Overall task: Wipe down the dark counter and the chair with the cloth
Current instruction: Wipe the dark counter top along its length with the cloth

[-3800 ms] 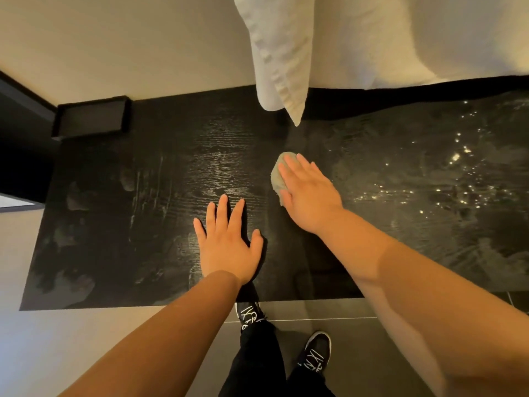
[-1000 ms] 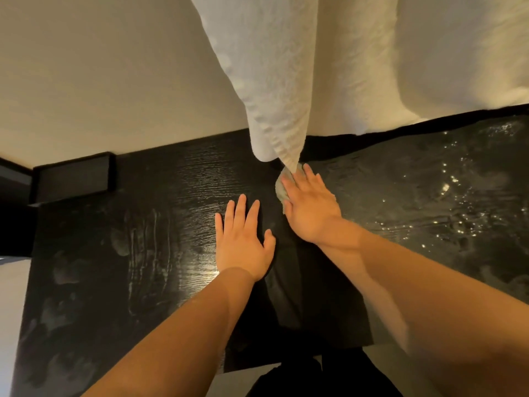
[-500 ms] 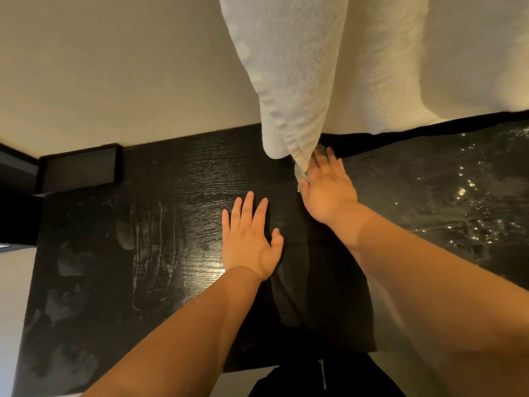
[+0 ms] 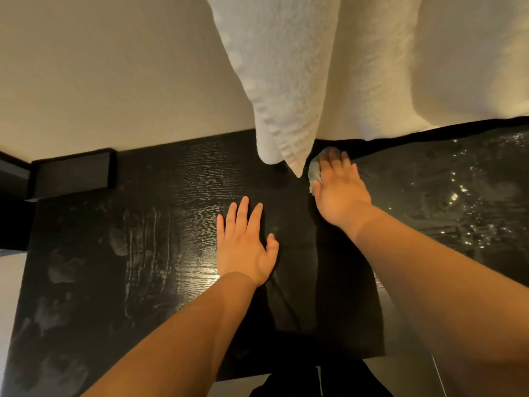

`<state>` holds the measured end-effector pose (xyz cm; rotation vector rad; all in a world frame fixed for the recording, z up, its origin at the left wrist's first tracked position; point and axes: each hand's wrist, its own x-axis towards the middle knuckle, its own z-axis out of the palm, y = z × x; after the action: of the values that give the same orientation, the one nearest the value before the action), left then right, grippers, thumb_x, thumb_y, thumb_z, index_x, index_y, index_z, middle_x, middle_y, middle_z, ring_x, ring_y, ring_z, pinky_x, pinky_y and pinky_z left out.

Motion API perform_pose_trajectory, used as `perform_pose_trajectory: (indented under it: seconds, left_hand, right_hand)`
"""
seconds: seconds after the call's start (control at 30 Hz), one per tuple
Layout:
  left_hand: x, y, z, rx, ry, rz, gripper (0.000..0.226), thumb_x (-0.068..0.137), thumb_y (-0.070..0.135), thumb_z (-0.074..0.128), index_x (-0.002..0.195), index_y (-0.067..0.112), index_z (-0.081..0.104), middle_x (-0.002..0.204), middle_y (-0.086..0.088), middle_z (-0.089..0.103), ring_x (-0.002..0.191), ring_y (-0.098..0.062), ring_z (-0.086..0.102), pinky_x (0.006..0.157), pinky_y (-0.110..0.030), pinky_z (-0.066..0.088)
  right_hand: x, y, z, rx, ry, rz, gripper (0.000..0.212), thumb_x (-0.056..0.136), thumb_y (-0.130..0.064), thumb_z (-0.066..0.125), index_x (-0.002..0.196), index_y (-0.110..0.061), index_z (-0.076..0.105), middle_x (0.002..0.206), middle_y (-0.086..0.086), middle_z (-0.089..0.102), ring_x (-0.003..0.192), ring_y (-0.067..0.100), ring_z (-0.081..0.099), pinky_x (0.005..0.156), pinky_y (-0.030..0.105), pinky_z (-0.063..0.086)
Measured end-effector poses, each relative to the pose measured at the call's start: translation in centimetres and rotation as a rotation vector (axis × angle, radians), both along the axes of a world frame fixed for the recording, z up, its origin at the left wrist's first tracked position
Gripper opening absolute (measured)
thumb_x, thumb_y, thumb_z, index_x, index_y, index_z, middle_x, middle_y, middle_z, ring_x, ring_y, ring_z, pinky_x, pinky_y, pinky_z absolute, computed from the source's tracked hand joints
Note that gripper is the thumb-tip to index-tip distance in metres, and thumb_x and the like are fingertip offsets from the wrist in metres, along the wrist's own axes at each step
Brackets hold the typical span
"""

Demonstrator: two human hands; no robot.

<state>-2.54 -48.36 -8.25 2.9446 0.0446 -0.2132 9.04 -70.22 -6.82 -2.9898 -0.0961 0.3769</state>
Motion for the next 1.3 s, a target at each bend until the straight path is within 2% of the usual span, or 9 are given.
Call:
perform_pose_trajectory:
  seconds: [0.1, 0.27, 0.37, 0.5, 0.63, 0.83, 0.97, 1.1, 1.3]
  left_hand:
    - [0.0, 0.0, 0.0, 0.0, -0.004, -0.002, 0.074, 0.097, 0.055, 0.036, 0.165, 0.029, 0.027, 0.176, -0.002, 0.01, 0.163, -0.027, 0.003, 0.131, -0.053, 0.002]
    - [0.1, 0.0, 0.1, -0.005, 0.014, 0.004, 0.074, 0.097, 0.057, 0.034, 0.166, 0.031, 0.024, 0.177, 0.0, 0.006, 0.163, -0.025, -0.001, 0.131, -0.052, -0.001]
    - [0.0, 0.0, 0.3, -0.015, 0.012, 0.007, 0.074, 0.097, 0.057, 0.034, 0.166, 0.032, 0.024, 0.177, 0.001, 0.006, 0.163, -0.024, -0.002, 0.131, -0.051, -0.001]
    - [0.0, 0.0, 0.4, -0.015, 0.0, 0.006, 0.074, 0.097, 0.057, 0.034, 0.165, 0.031, 0.025, 0.176, 0.0, 0.009, 0.163, -0.025, 0.0, 0.131, -0.051, -0.001]
    - [-0.1, 0.0, 0.3, -0.004, 0.003, 0.009, 0.074, 0.097, 0.057, 0.035, 0.165, 0.031, 0.025, 0.176, -0.001, 0.009, 0.162, -0.025, 0.001, 0.131, -0.052, 0.001]
    - [0.0, 0.0, 0.1, -0.007, -0.012, 0.009, 0.073, 0.097, 0.057, 0.037, 0.165, 0.031, 0.027, 0.176, -0.001, 0.01, 0.162, -0.026, 0.002, 0.131, -0.053, 0.003]
    - [-0.2, 0.0, 0.2, -0.007, -0.021, 0.009, 0.073, 0.097, 0.057, 0.037, 0.164, 0.03, 0.028, 0.176, -0.002, 0.012, 0.162, -0.026, 0.003, 0.131, -0.053, 0.004]
    - [-0.2, -0.1, 0.1, -0.008, -0.032, 0.013, 0.073, 0.096, 0.056, 0.037, 0.164, 0.029, 0.03, 0.176, -0.002, 0.014, 0.162, -0.026, 0.005, 0.131, -0.053, 0.004]
    - [-0.2, 0.0, 0.0, -0.017, -0.041, 0.007, 0.072, 0.097, 0.056, 0.038, 0.164, 0.029, 0.03, 0.175, -0.002, 0.014, 0.162, -0.026, 0.006, 0.131, -0.053, 0.005]
  right_hand:
    - [-1.6, 0.5, -0.4, 0.046, 0.008, -0.034, 0.067, 0.105, -0.037, 0.033, 0.163, -0.012, 0.011, 0.17, 0.013, 0.007, 0.157, 0.035, 0.002, 0.127, 0.049, 0.008]
    - [-9.7, 0.0, -0.1, 0.09, 0.041, 0.165, 0.067, 0.103, -0.04, 0.025, 0.163, -0.011, 0.017, 0.171, 0.012, 0.008, 0.158, 0.034, 0.0, 0.128, 0.048, 0.006]
    - [-8.9, -0.9, 0.1, 0.089, 0.09, 0.231, 0.07, 0.102, -0.044, 0.016, 0.164, -0.013, 0.008, 0.172, 0.007, -0.002, 0.158, 0.028, -0.01, 0.129, 0.046, 0.003]
    - [-3.4, -1.6, -0.3, 0.055, -0.002, 0.045, 0.067, 0.105, -0.037, 0.032, 0.163, -0.012, 0.009, 0.17, 0.01, 0.006, 0.158, 0.032, 0.0, 0.128, 0.05, 0.01]
    - [-2.4, -1.1, -0.1, 0.041, 0.028, -0.081, 0.068, 0.106, -0.037, 0.032, 0.163, -0.008, 0.009, 0.17, 0.015, 0.008, 0.157, 0.036, 0.002, 0.127, 0.05, 0.01]
    - [-12.2, -1.6, -0.1, 0.07, 0.086, 0.098, 0.069, 0.103, -0.041, 0.02, 0.164, -0.012, 0.007, 0.172, 0.01, -0.002, 0.158, 0.032, -0.007, 0.128, 0.047, 0.001]
    - [-9.5, -2.6, -0.4, 0.044, 0.076, 0.157, 0.068, 0.105, -0.04, 0.024, 0.164, -0.013, 0.005, 0.172, 0.008, -0.004, 0.158, 0.032, -0.007, 0.128, 0.05, 0.007]
    - [-5.1, -2.2, 0.3, 0.029, 0.06, -0.041, 0.069, 0.108, -0.037, 0.032, 0.163, -0.011, 0.001, 0.171, 0.011, -0.003, 0.157, 0.035, -0.005, 0.127, 0.049, 0.005]
    - [-13.3, -2.2, -0.5, 0.074, 0.03, 0.107, 0.068, 0.104, -0.041, 0.023, 0.164, -0.01, 0.013, 0.172, 0.012, 0.004, 0.158, 0.033, -0.003, 0.128, 0.05, 0.007]
